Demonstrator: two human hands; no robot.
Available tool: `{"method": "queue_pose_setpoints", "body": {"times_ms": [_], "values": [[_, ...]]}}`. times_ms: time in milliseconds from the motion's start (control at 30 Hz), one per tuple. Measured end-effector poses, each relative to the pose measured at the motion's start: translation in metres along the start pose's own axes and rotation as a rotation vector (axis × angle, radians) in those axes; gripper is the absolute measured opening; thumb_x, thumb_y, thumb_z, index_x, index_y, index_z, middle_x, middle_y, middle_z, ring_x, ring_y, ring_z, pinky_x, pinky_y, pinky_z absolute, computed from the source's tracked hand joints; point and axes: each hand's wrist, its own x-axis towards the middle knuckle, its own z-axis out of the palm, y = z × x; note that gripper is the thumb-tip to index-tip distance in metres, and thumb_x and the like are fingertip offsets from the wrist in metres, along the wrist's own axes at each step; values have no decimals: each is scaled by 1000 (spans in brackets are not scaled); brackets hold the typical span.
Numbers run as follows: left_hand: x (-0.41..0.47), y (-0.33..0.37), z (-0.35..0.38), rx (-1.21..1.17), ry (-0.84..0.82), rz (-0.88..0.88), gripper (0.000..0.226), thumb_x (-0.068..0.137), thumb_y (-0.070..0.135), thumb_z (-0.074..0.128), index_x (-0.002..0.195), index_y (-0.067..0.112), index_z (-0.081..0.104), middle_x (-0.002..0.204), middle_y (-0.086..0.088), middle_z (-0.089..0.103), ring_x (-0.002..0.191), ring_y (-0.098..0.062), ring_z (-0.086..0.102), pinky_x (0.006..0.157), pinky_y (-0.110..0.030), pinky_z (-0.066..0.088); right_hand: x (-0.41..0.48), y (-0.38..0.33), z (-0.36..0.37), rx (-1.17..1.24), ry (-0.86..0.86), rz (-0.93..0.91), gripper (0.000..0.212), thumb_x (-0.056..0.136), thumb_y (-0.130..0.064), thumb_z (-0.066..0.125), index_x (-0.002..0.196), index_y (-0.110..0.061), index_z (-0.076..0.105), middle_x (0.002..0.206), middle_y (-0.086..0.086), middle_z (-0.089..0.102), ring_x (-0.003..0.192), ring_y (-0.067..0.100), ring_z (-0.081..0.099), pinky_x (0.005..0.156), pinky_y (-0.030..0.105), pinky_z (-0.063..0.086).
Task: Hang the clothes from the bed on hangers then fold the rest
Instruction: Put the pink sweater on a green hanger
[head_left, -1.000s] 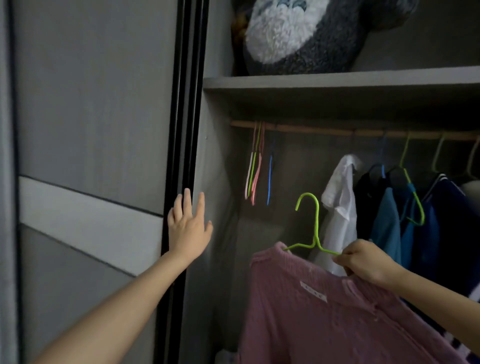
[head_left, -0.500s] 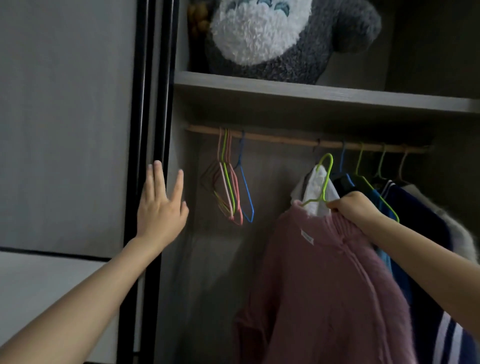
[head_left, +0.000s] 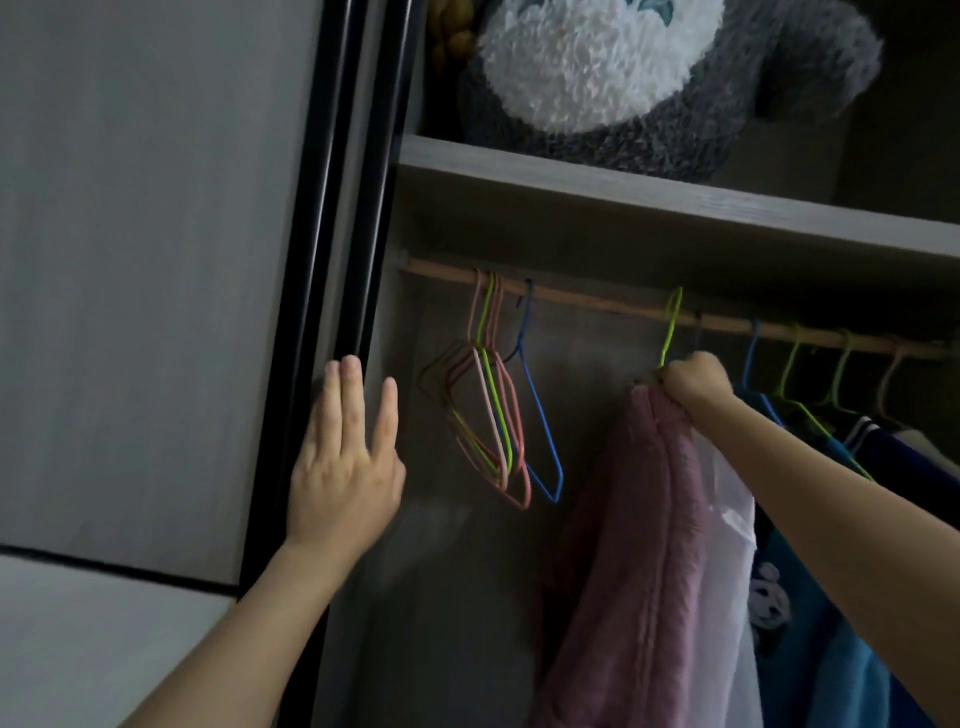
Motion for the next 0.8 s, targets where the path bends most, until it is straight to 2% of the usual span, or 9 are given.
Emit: {"method": "queue_pose_setpoints", "body": {"times_ms": [67,200,267,367,500,600,667,733,800], "values": [[-1,0,1,13,25,3,60,82,18,46,138,-3,38,147,-31,17,136,-44,22,100,-50,39,13,-1,10,-63,12,-17,19,89,-11,48,75,0,52,78,19,53,95,40,58,72,37,40],[-1,0,5,21,42,3,55,86,19,40,137,-2,38,146,-32,21,135,-44,25,95,-49,44,40,0,22,-115,35,3,18,91,-20,50,80,-6,54,87,19,56,95,38,58,84,41,45],[-2,0,6,45,44,3,53,87,19,38,135,-3,40,146,-33,21,135,-44,25,95,-49,44,53,0,26,-97,12,4,20,91,-23,53,87,-4,57,90,18,57,96,38,59,80,39,46],[-1,0,5,68,54,4,51,87,18,38,134,-4,43,147,-32,19,134,-45,26,94,-49,44,62,1,31,-134,-63,-41,30,91,-24,57,99,4,61,85,18,58,84,35,58,68,33,41],[1,2,3,79,56,5,51,84,16,43,131,-4,47,144,-32,23,132,-45,27,93,-50,45,57,14,50,-211,-161,-84,43,92,-28,57,112,10,59,119,29,58,110,41,54,84,36,42],[0,2,5,98,60,5,51,84,15,45,131,-4,46,143,-33,27,133,-44,27,95,-49,43,51,13,53,-306,-139,-117,45,93,-37,53,109,5,61,118,26,59,108,39,55,78,33,39],[1,1,5,110,61,5,52,83,14,47,131,-5,45,143,-34,28,133,-44,27,97,-48,41,42,8,49,-527,-61,-198,44,93,-40,50,113,-2,60,121,21,57,111,36,52,80,35,39],[1,2,4,107,60,-2,53,81,13,50,131,-5,46,142,-35,29,134,-45,27,98,-48,41,28,1,51,-748,36,-396,37,93,-31,50,118,-5,58,125,18,50,118,35,43,88,38,39],[0,3,3,99,55,-5,54,81,12,50,131,-6,46,142,-36,29,134,-45,27,98,-49,42,10,-12,63,-751,20,-579,33,91,-24,50,115,-3,59,123,18,49,119,35,41,89,39,41]]}}
